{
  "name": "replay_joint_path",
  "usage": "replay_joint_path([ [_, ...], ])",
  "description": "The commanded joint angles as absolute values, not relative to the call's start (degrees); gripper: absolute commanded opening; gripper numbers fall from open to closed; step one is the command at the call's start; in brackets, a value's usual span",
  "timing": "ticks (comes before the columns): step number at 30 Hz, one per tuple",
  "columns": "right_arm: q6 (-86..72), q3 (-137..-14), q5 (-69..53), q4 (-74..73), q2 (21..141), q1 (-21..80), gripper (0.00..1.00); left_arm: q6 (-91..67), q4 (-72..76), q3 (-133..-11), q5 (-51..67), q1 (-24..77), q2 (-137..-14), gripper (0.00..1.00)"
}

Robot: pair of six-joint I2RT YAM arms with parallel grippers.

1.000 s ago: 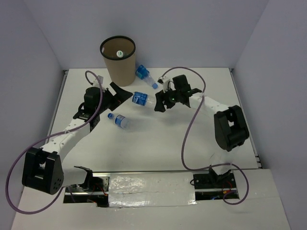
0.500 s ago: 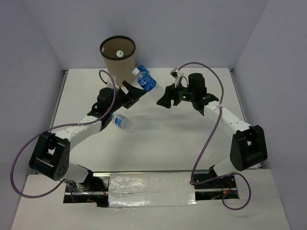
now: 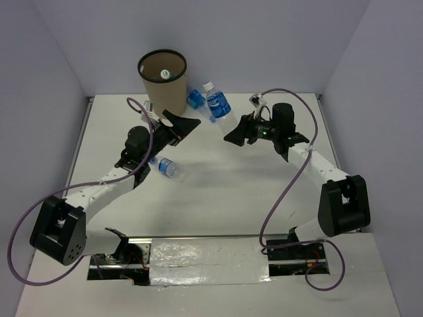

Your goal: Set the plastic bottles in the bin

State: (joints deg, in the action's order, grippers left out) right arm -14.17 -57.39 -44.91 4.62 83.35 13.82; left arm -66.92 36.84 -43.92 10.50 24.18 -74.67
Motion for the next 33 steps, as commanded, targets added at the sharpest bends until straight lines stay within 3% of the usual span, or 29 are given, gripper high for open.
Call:
replay_joint_path([
  [1,-14.77,-57.75,-47.2,7.82,81.21,13.97,0.07,-62.85,41.75,-44.82,10.28,24.43,-71.72,0.99],
  [17,-8.35,-57.83,-47.99,1.32,80.07,19.95,0.07,-55.02,38.76,-58.09,12.92,26.89,-83.84,0.98],
  [19,-7.12,-57.31,-47.99,1.14,78.84,20.13,0.07,-53.88,37.54,-59.41,13.01,27.16,-84.37,0.92],
  [22,-5.54,-56.16,-48.08,0.71,77.17,20.13,0.08,-51.16,36.22,-60.64,14.15,27.16,-84.9,0.75],
  [23,-5.28,-55.99,-47.99,0.53,76.82,20.13,0.11,-50.54,35.69,-61.25,14.59,27.16,-85.08,0.63],
  [24,-4.58,-55.9,-48.08,0.44,76.47,20.13,0.13,-50.1,35.07,-61.61,15.2,27.25,-85.08,0.57],
  [25,-3.96,-55.99,-48.69,0.44,76.46,20.13,0.18,-49.14,34.2,-62.22,15.47,27.16,-85.08,0.49],
  [26,-3.35,-56.07,-48.95,0.44,76.46,20.13,0.41,-48.35,32.1,-63.53,15.64,27.16,-85.17,0.3],
  [28,-0.54,-56.77,-50.53,-2.18,76.64,19.69,0.61,-45.64,29.46,-65.12,14.68,27.16,-84.99,0.17],
  [29,1.39,-57.04,-51.76,-2.55,76.64,19.25,0.85,-44.22,26.05,-67.13,13.72,27.16,-84.82,0.05],
  [30,3.06,-57.22,-52.29,-2.9,76.55,18.73,0.99,-42.99,23.67,-68.45,12.41,26.72,-84.73,0.0],
  [33,5.62,-57.74,-56.15,-2.38,76.46,12.42,1.0,-35.98,15.66,-75.83,7.31,23.75,-85.42,0.0],
])
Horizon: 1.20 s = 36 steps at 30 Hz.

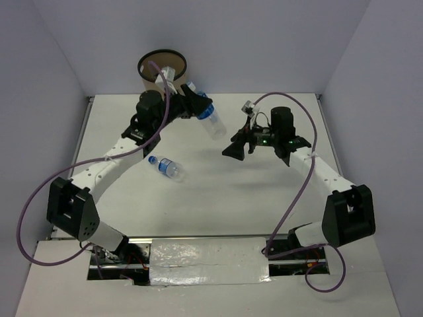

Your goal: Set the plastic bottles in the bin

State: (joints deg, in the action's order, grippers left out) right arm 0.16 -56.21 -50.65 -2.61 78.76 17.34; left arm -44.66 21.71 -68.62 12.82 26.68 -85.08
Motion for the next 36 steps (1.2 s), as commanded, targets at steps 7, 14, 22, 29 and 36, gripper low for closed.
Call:
replay_joint_path([
  [7,16.25,-63.8,-63.72,-8.86,81.03,5.02,1.0,-28.57,10.37,-98.4,0.28,13.02,-92.88,0.0],
  [14,16.18,-72.85,-62.14,-11.69,90.33,4.92,1.0,-24.79,27.14,-103.09,-13.6,8.35,-102.11,0.0],
  [22,8.53,-81.99,-45.64,-1.24,97.64,7.73,1.0,-23.2,26.98,-116.44,-17.05,7.12,-118.99,0.0],
  [29,12.39,-110.58,-28.67,-12.55,119.3,14.41,1.0,-23.55,22.5,-120.41,-13.89,6.42,-123.4,0.93],
  [36,14.06,-136.3,-19.97,-23.12,139.3,17.84,1.0,-22.68,20.13,-114.98,-9.06,6.15,-115.07,0.99],
])
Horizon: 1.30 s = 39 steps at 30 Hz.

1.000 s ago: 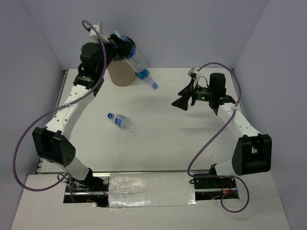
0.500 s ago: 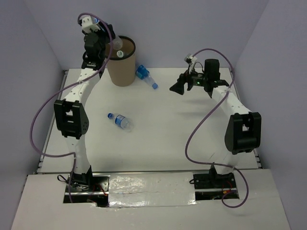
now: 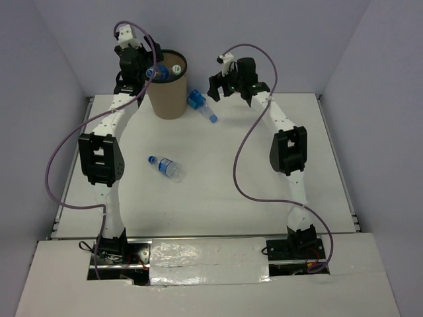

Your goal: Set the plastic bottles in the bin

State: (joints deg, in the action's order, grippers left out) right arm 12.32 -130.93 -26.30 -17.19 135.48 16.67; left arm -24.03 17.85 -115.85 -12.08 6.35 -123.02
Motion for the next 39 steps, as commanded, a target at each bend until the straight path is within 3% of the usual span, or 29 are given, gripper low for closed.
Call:
replay_joint_path([
  [1,14.76,-135.8,-19.34,-22.07,139.92,18.28,1.0,-22.85,20.48,-114.09,-8.7,6.15,-113.74,0.99],
  [7,18.54,-131.04,-13.73,-21.0,141.67,22.41,1.0,-27.33,29.42,-102.49,-4.75,6.15,-104.07,0.99],
  [14,19.95,-138.51,-8.18,-25.75,147.65,23.91,0.97,-35.06,35.41,-92.47,-1.85,6.15,-98.0,0.99],
  [21,21.53,-140.54,-8.62,-27.68,148.8,24.34,0.84,-39.02,43.04,-78.52,-4.31,5.98,-91.24,0.99],
  [35,34.27,-141.67,-2.02,-30.58,152.4,28.21,0.82,-37.44,43.86,-70.06,-1.84,5.98,-86.66,0.99],
  [39,34.71,-143.35,-2.02,-30.85,153.28,28.13,0.77,-38.23,45.17,-66.45,-2.55,5.98,-84.03,0.99],
])
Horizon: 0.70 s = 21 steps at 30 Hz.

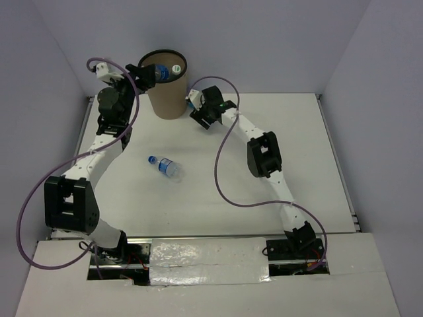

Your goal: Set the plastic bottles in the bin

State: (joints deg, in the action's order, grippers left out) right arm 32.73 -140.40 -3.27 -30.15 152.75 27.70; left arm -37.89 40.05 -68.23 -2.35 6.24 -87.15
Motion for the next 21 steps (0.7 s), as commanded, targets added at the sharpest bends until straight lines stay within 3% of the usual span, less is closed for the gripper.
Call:
replay_joint_path([
  [1,34.8,-142.74,-2.02,-30.76,153.19,28.13,0.75,-38.49,45.09,-65.92,-2.46,5.98,-83.5,0.99],
  [7,37.17,-142.39,-0.97,-32.6,153.63,28.04,0.63,-37.62,44.74,-63.02,-2.63,6.06,-78.76,0.99],
  [17,37.7,-137.82,-2.71,-35.51,148.38,25.85,0.17,-41.04,44.91,-59.33,0.34,5.98,-77.43,0.99],
  [21,34.29,-130.61,-7.37,-32.08,142.04,22.51,0.12,-46.04,45.17,-59.15,3.51,6.06,-80.76,0.99],
])
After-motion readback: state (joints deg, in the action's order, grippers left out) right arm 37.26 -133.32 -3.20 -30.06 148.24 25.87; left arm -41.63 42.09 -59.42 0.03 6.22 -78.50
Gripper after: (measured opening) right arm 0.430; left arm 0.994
